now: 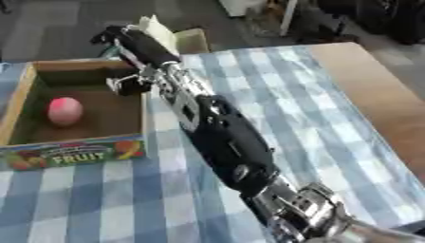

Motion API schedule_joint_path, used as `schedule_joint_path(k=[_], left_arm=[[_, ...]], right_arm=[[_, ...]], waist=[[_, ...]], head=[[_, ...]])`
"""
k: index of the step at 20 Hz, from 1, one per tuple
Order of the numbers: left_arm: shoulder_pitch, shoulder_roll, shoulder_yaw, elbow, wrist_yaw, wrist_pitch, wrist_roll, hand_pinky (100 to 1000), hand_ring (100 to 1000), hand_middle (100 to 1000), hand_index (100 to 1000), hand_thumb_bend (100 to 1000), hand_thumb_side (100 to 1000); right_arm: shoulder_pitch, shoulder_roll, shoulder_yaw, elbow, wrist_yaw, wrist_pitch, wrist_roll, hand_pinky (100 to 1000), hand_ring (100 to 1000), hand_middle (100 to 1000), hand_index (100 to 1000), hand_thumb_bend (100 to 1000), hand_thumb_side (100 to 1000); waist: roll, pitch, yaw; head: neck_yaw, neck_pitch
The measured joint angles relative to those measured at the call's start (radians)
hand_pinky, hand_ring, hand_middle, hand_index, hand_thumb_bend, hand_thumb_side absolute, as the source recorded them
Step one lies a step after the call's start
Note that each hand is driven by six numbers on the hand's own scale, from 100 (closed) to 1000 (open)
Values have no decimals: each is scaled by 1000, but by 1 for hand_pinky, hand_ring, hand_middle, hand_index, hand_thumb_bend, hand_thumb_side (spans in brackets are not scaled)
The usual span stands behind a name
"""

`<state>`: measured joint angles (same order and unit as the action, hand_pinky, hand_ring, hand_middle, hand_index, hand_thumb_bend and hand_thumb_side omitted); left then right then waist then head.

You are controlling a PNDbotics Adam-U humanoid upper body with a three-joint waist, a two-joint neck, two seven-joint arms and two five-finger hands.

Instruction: Pick up objects on the table and place them in the box.

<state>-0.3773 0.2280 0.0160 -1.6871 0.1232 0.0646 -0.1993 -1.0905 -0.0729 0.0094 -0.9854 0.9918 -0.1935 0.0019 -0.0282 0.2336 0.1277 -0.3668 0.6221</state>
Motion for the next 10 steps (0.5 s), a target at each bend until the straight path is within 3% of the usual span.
schedule_joint_path(k=[1, 7, 10], left_arm=[[1, 0, 1, 0, 0, 0, 1, 691, 488, 520, 557, 100, 861], [27, 2, 12, 1, 0, 0, 14, 691, 492, 523, 574, 100, 857], [38, 2, 14, 1, 0, -1, 25, 689, 492, 524, 585, 100, 851]], right_arm=[[4, -9, -1, -11, -30, 7, -7, 566, 814, 749, 836, 100, 159], [153, -124, -52, -127, -392, 61, -125, 553, 819, 744, 833, 100, 224], [220, -150, -65, -183, -525, 83, -152, 549, 817, 741, 833, 100, 245]], waist=[[0, 0, -3], [-7, -24, -40], [-3, -37, -48]], head=[[4, 0], [43, 1], [64, 2]])
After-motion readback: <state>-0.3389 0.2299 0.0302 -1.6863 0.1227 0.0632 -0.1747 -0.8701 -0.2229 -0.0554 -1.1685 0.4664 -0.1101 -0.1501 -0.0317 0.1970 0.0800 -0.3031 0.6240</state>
